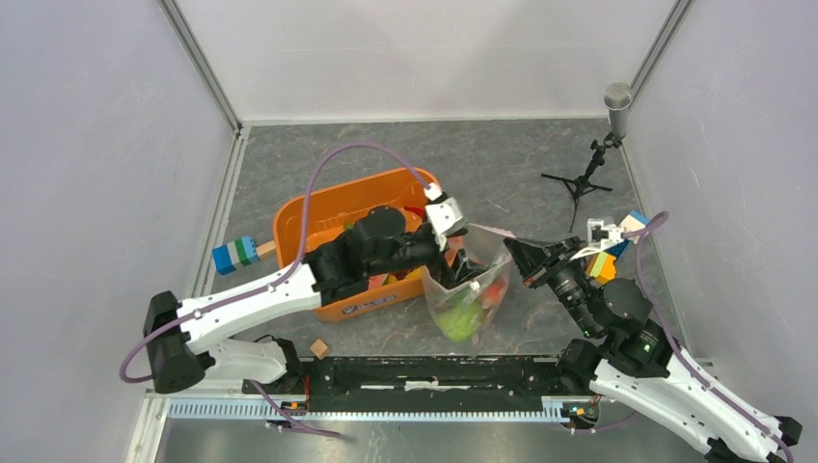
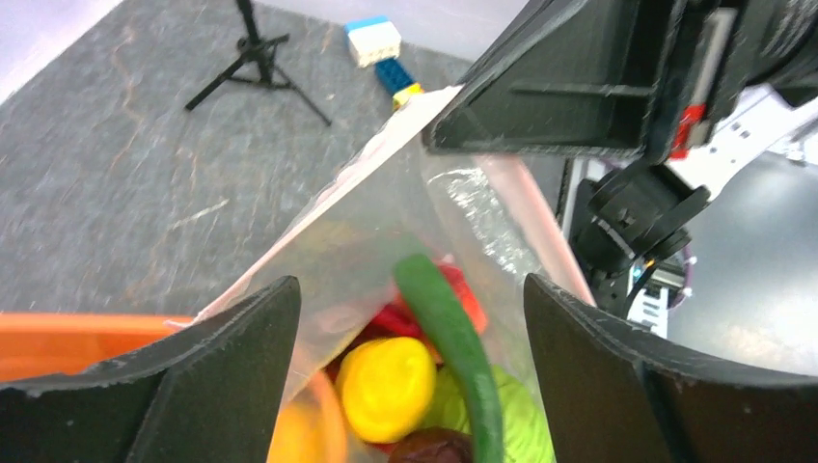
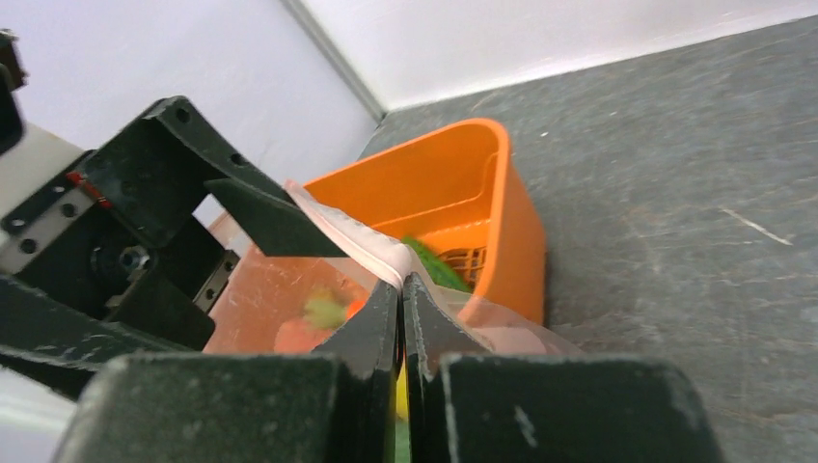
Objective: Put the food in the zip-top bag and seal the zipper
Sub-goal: Adjust the zipper food storage bag at the center of the board.
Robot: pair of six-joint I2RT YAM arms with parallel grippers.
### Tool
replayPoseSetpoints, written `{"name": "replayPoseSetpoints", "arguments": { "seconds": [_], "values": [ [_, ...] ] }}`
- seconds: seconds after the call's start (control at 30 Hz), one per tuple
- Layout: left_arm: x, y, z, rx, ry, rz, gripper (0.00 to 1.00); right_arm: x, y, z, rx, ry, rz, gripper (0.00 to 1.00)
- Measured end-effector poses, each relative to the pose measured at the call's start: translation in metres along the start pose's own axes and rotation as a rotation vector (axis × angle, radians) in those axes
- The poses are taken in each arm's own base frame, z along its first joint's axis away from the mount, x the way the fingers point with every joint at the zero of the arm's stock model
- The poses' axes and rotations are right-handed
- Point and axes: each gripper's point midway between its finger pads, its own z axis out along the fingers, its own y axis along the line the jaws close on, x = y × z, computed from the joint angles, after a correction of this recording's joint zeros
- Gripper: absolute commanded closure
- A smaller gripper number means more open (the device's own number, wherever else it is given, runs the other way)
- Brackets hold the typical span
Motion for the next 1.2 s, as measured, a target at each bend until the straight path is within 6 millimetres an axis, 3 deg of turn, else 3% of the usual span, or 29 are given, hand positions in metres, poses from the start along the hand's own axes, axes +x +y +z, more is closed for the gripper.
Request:
{"name": "replayPoseSetpoints", "arguments": {
  "seconds": [0.13, 0.23, 0.3, 0.4, 0.57, 0.7, 0.83, 0.97, 1.2],
  "values": [
    [0.023, 0.013, -0.021, -0.082, 0.004, -0.011, 0.00, 0.013, 0.013, 0.003, -0.066, 0.055, -0.004, 0.97],
    [0.039, 0.027, -0.028, -0.118, 0.042, -0.031, 0.00, 0.010, 0.003, 0.006, -0.017, 0.030, -0.028, 0.99],
    [0.038, 0.034, -0.030, -0.125, 0.043, -0.039, 0.00, -0.001, 0.000, 0.008, 0.002, -0.013, -0.036, 1.00],
    [0.028, 0.029, -0.026, -0.081, 0.029, -0.044, 0.00, -0.007, 0.004, 0.013, 0.000, -0.018, -0.063, 0.98],
    [0.010, 0.021, -0.025, -0.038, -0.004, -0.041, 0.00, -0.014, 0.018, 0.019, -0.029, 0.001, -0.094, 0.68],
    [0.011, 0.021, -0.025, -0.042, 0.002, -0.042, 0.03, -0.013, 0.037, 0.024, -0.085, 0.063, -0.107, 0.59],
    [0.012, 0.021, -0.025, -0.043, 0.005, -0.044, 0.15, 0.003, 0.053, 0.028, -0.145, 0.165, -0.117, 0.50],
    [0.014, 0.021, -0.025, -0.037, 0.008, -0.045, 0.20, 0.030, 0.048, 0.028, -0.141, 0.269, -0.123, 0.44],
    [0.031, 0.011, -0.026, 0.016, 0.053, -0.056, 0.22, 0.057, 0.042, 0.033, -0.112, 0.369, -0.131, 0.46]
  ]
}}
